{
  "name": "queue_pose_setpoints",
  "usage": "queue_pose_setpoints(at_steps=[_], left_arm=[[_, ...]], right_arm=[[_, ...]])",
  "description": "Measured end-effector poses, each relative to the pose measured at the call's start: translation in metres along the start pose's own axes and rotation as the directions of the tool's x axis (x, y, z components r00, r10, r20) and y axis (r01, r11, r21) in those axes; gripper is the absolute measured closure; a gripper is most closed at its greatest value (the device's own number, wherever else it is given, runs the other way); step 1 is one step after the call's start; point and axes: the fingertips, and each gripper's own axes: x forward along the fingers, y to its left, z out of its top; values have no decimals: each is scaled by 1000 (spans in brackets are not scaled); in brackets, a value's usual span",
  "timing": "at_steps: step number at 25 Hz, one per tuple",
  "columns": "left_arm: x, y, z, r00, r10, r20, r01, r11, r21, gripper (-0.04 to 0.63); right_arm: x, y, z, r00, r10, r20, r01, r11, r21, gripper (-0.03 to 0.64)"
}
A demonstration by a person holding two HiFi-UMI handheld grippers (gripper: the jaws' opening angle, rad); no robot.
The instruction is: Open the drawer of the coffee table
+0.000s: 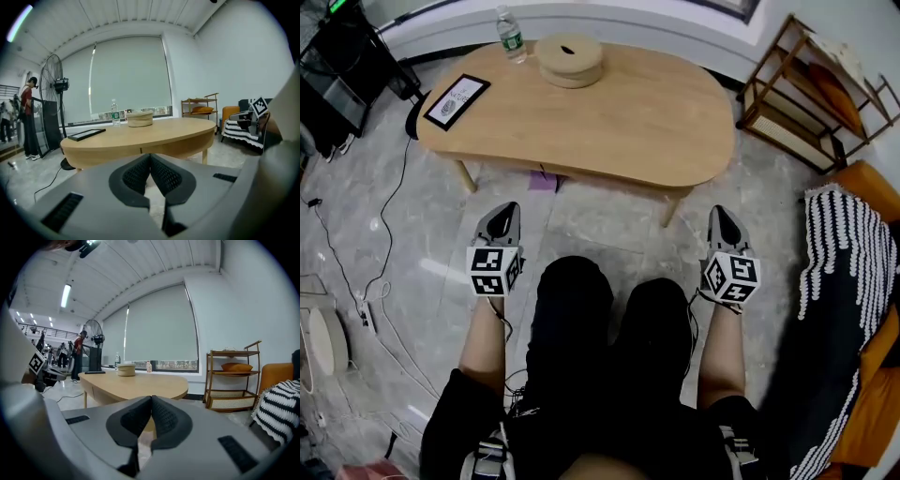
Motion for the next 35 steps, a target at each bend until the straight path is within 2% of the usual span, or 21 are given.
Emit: queue_pose_setpoints(at_steps=[2,3,4,5,7,13,15,17,19,20,22,24,26,28,30,33,34,35], left_arm=[[3,1,-2,1000,16,8,-16,1000,20,579],[7,0,-5,1000,18,6,-18,1000,22,510],[10,-1,-10,1000,11,-5,-11,1000,21,405],[15,-3,-15,1000,-4,-19,5,1000,18,350],[23,-8,-23,999,-40,-37,40,999,2,350],[48,-10,-42,991,-125,-38,121,987,-105,350],[57,-11,-47,985,-171,-18,166,972,-164,350],[70,-14,-55,973,-228,15,225,943,-247,350],[84,-16,-65,957,-284,57,284,887,-363,350],[91,-16,-69,948,-306,85,312,847,-430,350],[108,-15,-78,929,-335,155,362,745,-560,350],[127,-12,-86,913,-339,227,399,627,-669,350],[144,-8,-96,903,-320,286,419,513,-749,350],[162,-4,-108,899,-299,321,426,423,-800,350],[178,0,-117,895,-280,347,434,367,-823,350],[194,10,-123,884,-244,399,461,304,-834,348],[197,12,-122,873,-233,428,481,270,-834,346],[199,12,-116,856,-223,467,511,224,-830,345]], right_arm=[[0,-2,-3,1000,12,26,-12,1000,-1,598],[1,-2,-5,999,28,35,-28,1000,6,600],[2,-1,-8,998,53,39,-54,998,19,584],[4,0,-12,996,80,37,-81,996,36,491],[9,0,-17,993,115,31,-117,991,64,456],[26,3,-40,987,157,-20,-155,986,67,448],[33,8,-48,984,172,-42,-169,983,64,446],[40,12,-53,983,177,-55,-174,983,56,440],[46,14,-56,983,171,-66,-169,985,40,433],[50,14,-57,984,165,-71,-163,986,34,430],[57,12,-58,985,153,-77,-150,988,35,430],[65,10,-60,986,143,-80,-139,989,51,430],[73,9,-65,986,135,-93,-131,990,53,425],[79,9,-71,985,128,-112,-124,991,46,425],[84,8,-76,985,123,-125,-119,992,37,425],[88,6,-79,984,116,-133,-112,993,40,422],[89,6,-79,984,119,-134,-114,993,42,422],[90,7,-78,983,124,-136,-120,992,39,422]])
